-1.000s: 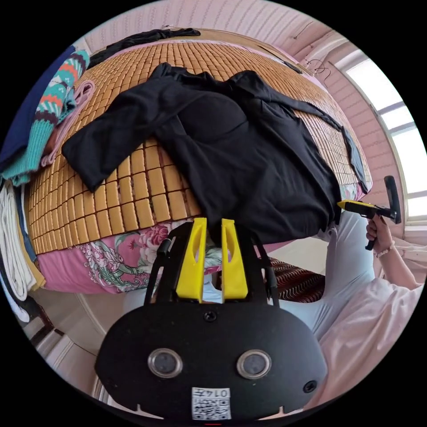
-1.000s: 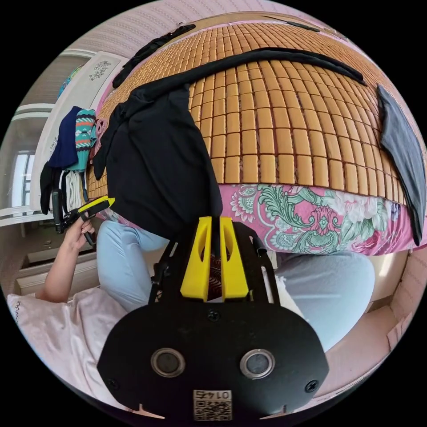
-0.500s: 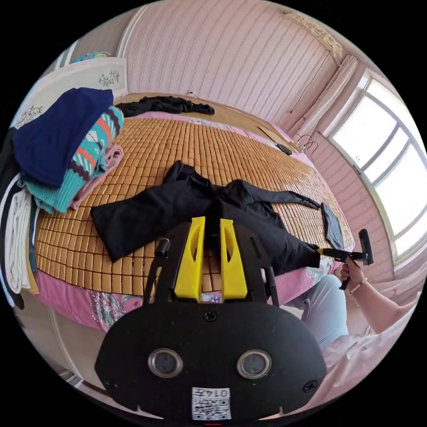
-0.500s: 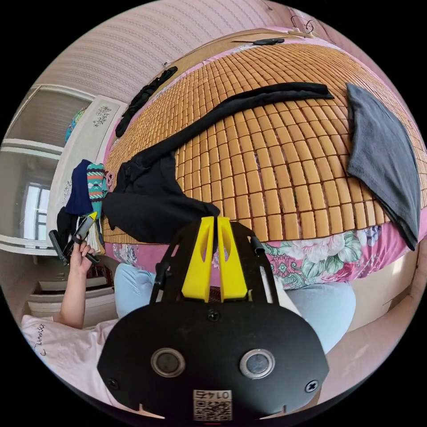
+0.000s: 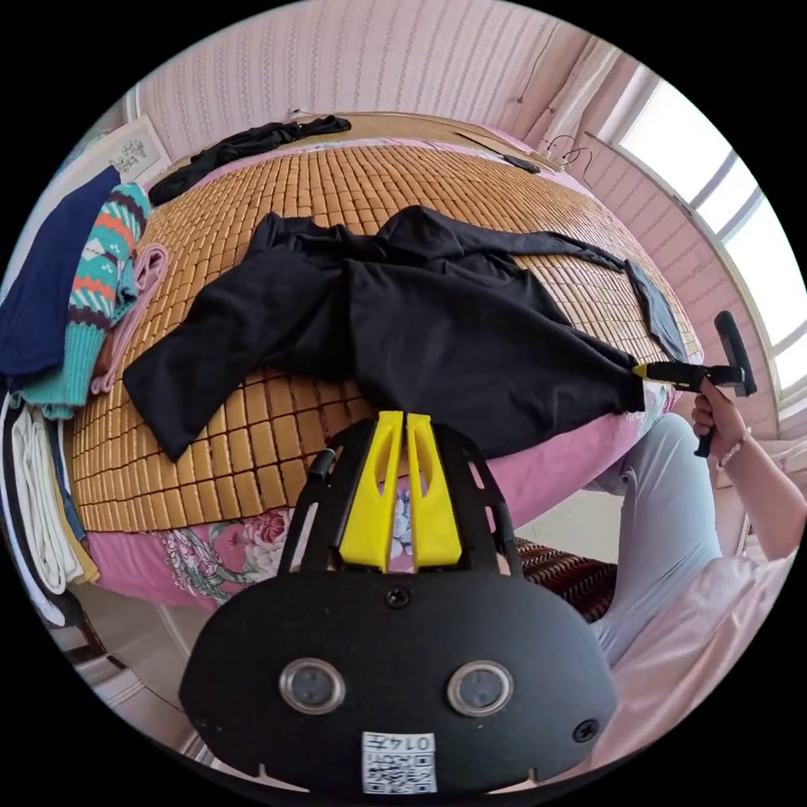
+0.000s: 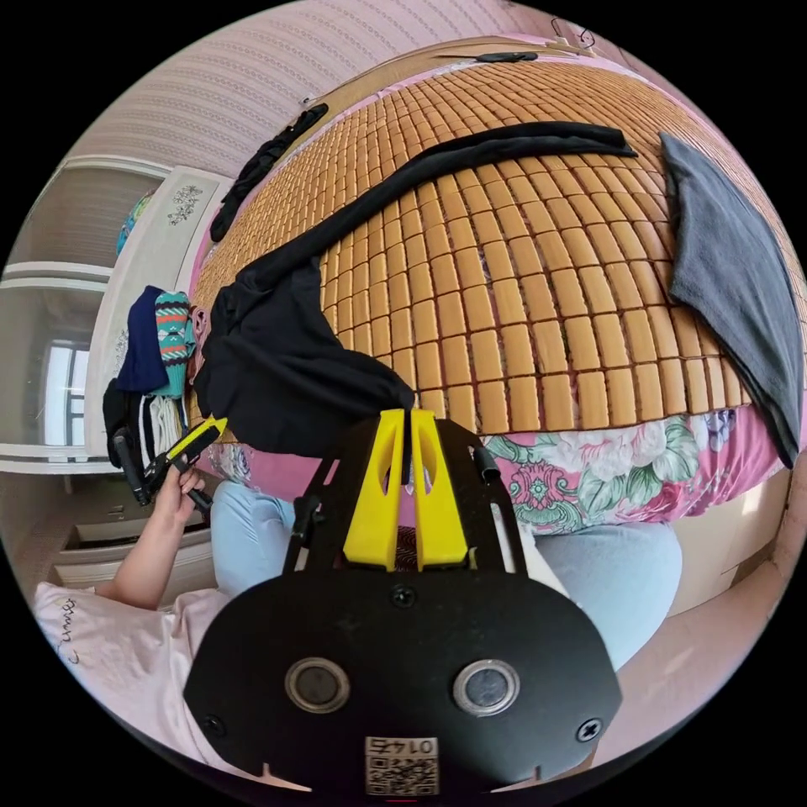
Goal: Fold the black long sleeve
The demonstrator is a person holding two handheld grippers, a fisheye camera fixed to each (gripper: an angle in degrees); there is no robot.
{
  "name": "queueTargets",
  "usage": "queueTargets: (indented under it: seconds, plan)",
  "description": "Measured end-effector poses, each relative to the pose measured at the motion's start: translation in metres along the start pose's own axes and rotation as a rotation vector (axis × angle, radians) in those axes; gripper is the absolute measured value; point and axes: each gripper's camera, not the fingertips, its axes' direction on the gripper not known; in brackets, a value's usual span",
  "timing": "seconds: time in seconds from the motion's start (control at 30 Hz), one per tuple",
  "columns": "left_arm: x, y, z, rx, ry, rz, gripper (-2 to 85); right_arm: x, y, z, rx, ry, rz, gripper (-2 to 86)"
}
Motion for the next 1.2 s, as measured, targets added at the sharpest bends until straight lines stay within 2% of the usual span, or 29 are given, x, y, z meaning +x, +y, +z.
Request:
queueTargets:
  seconds: [0.2,0.27,0.33,0.4,0.47,0.57,0.63,0.73,0.8,0.87,0.97,1.03,1.2]
  plan:
    - [-0.025,0.082,-0.057,-0.027,0.267,-0.068,-0.9,-0.006,0.025,-0.011,-0.116,0.003,-0.11,1.9]
    - [-0.027,0.104,-0.063,-0.038,0.256,-0.102,-0.9,-0.01,0.036,-0.01,-0.142,0.023,-0.14,3.2]
    - [-0.027,0.119,-0.066,-0.052,0.243,-0.132,-0.9,-0.015,0.048,-0.011,-0.147,0.071,-0.148,8.7]
    - [-0.029,0.133,-0.069,-0.049,0.264,-0.179,-0.9,-0.017,0.053,-0.006,-0.18,0.049,-0.147,13.7]
    - [-0.03,0.14,-0.073,-0.037,0.291,-0.21,-0.9,-0.017,0.058,0.006,-0.241,0.011,-0.135,14.8]
    - [-0.031,0.151,-0.086,0.007,0.323,-0.244,-1.0,-0.02,0.064,0.025,-0.324,0.089,-0.115,11.0]
    - [-0.032,0.159,-0.094,0.028,0.341,-0.261,-1.0,-0.022,0.066,0.025,-0.337,0.18,-0.117,3.4]
    - [-0.03,0.169,-0.114,0.074,0.334,-0.258,-1.0,-0.024,0.075,0.009,-0.344,0.028,-0.18,1.0]
    - [-0.031,0.174,-0.14,0.134,0.317,-0.254,-1.0,-0.021,0.08,-0.015,-0.279,-0.02,-0.186,0.5]
    - [-0.031,0.174,-0.167,0.215,0.333,-0.237,-1.0,-0.015,0.082,-0.051,-0.166,-0.159,-0.193,0.3]
    - [-0.023,0.166,-0.223,0.354,0.333,-0.134,-1.0,-0.007,0.089,-0.126,0.086,-0.361,-0.223,0.1]
    - [-0.011,0.161,-0.26,0.439,0.296,-0.052,-1.0,-0.012,0.101,-0.187,0.27,-0.476,-0.323,0.1]
    - [0.024,0.184,-0.39,0.75,0.25,0.109,-1.0,-0.038,0.149,-0.291,0.545,-0.689,-0.596,0.0]
